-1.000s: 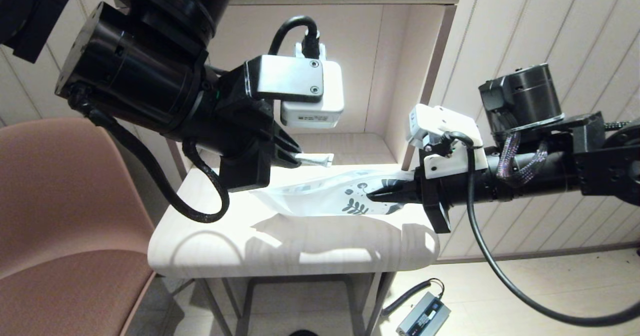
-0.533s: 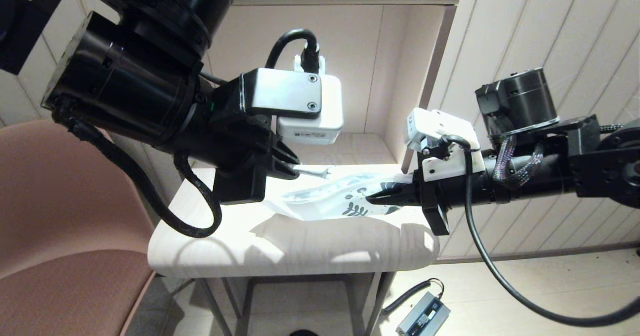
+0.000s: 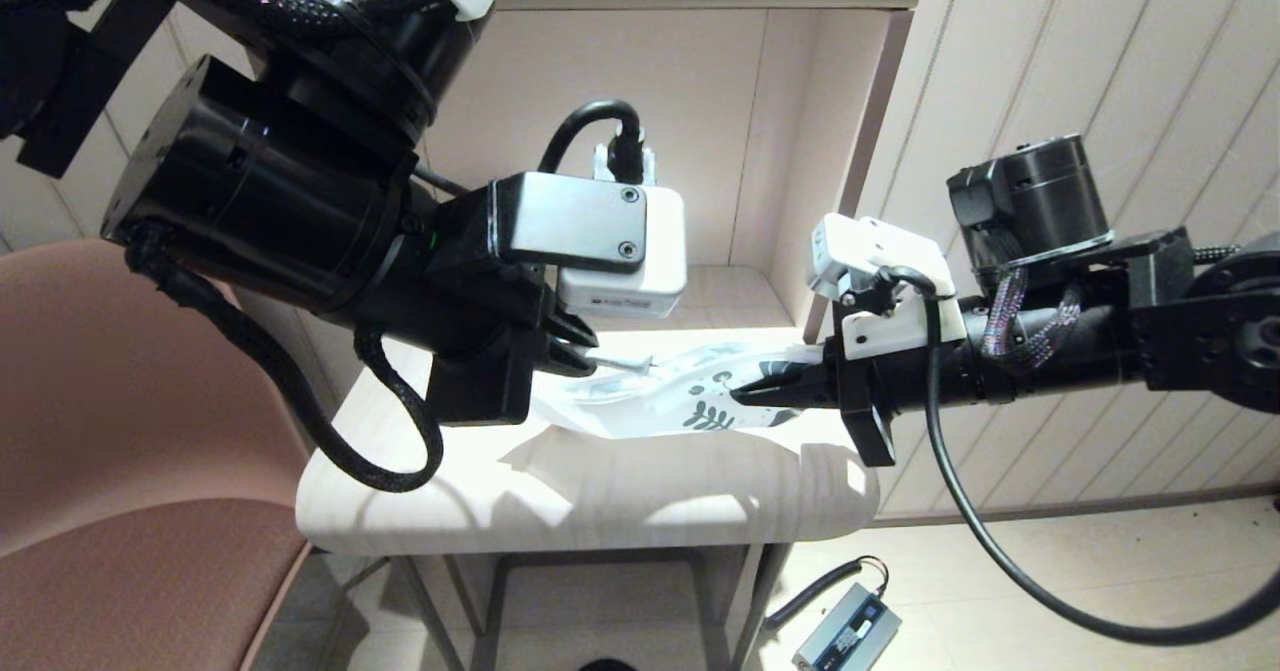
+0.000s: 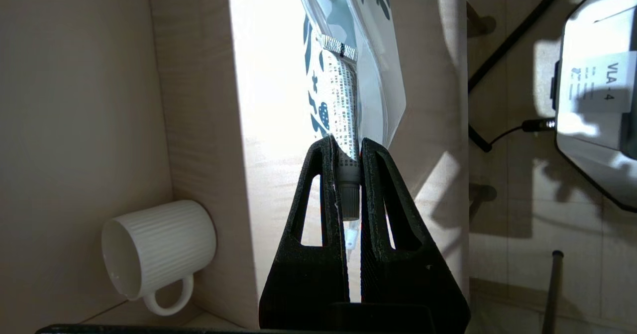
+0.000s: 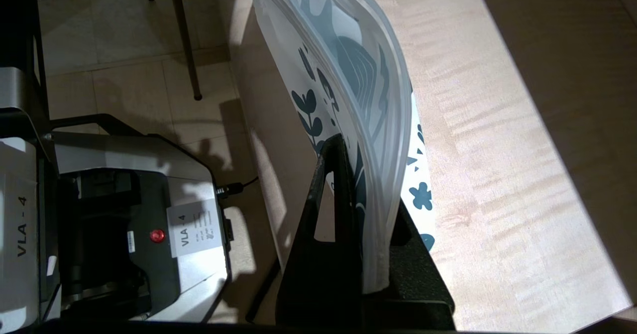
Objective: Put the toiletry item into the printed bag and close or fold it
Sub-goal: Place the toothpaste in the storage bag
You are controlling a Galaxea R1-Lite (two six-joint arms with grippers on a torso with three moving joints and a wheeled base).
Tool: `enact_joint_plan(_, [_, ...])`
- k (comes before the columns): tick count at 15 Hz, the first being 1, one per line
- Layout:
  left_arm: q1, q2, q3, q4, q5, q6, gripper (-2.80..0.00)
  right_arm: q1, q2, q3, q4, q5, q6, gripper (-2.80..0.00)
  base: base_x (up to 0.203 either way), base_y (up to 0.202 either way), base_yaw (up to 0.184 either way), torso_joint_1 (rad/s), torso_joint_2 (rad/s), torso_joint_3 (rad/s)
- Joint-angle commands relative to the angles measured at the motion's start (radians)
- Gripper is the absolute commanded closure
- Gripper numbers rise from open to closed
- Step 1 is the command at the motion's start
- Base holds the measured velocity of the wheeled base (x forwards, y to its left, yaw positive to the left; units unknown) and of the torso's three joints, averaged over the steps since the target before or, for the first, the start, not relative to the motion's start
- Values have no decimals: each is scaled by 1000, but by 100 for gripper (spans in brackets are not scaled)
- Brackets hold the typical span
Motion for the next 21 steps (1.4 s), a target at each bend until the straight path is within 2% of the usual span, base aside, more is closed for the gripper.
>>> enact_joint_plan(1, [0,6,4,4,1,14,0,-1,0,3,2,4,-3,0,0,0,0,0,0,0])
enact_joint_plan(5, [0,33,7,-8,0,12,0,-1,-3,8,2,5,-3,0,0,0,0,0,0,0])
enact_joint_plan(12, [2,87,75,-94,-2,10,0,1,-9,12,2,5,-3,0,0,0,0,0,0,0])
enact_joint_plan(15, [3,139,78,-148,-4,4,0,1,-12,12,2,10,-3,0,0,0,0,0,0,0])
enact_joint_plan(21, [20,184,36,-177,-28,-14,0,-5,-31,23,3,54,7,0,0,0,0,0,0,0])
